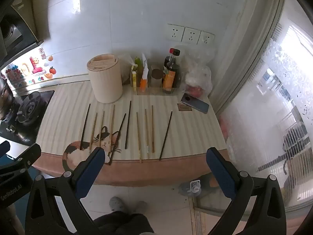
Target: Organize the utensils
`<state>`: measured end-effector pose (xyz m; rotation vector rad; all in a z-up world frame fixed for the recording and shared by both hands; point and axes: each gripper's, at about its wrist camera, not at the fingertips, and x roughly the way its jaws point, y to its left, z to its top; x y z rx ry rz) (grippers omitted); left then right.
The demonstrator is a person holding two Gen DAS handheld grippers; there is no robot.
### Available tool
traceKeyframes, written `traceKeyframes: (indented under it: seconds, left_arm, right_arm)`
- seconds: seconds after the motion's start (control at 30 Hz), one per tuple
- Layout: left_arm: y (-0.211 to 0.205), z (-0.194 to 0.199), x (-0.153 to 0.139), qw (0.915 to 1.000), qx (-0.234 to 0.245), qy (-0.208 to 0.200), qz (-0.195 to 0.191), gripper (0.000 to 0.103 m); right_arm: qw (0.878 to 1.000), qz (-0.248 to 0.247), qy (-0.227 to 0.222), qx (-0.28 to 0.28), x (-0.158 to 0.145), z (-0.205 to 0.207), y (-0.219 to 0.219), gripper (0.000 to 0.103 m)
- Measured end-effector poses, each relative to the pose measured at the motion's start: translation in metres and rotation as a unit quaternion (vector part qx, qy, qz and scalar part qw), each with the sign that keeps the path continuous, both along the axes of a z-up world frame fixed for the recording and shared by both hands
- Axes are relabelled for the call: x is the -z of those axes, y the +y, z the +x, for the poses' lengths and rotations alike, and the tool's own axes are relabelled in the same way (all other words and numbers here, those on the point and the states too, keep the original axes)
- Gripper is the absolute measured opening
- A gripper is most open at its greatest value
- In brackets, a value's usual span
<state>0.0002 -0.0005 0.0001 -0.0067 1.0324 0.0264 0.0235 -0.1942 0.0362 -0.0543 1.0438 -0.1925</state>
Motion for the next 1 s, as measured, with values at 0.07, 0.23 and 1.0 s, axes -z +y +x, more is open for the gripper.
traceKeyframes:
  seconds: [0.07, 0.23, 1.0]
  left_arm:
    - [-0.001, 0.001, 0.000, 1.0000, -0.001, 0.000, -0.001, 0.103]
    - [0.003, 0.001, -0.005, 1.0000, 0.000, -0.002, -0.005, 0.103]
    - [0.000, 0.003, -0.015, 0.9998, 0.001, -0.019, -0.007, 0.103]
  right_arm:
    - [1.000, -0.001, -0.005, 0.000, 0.000, 0.000, 0.000, 0.103]
    - [1.000, 0.002, -0.005, 0.001, -0.001, 0.000, 0.000, 0.103]
    - [1.000, 0.000, -0.010, 0.001, -0.009, 0.002, 0.005, 0.103]
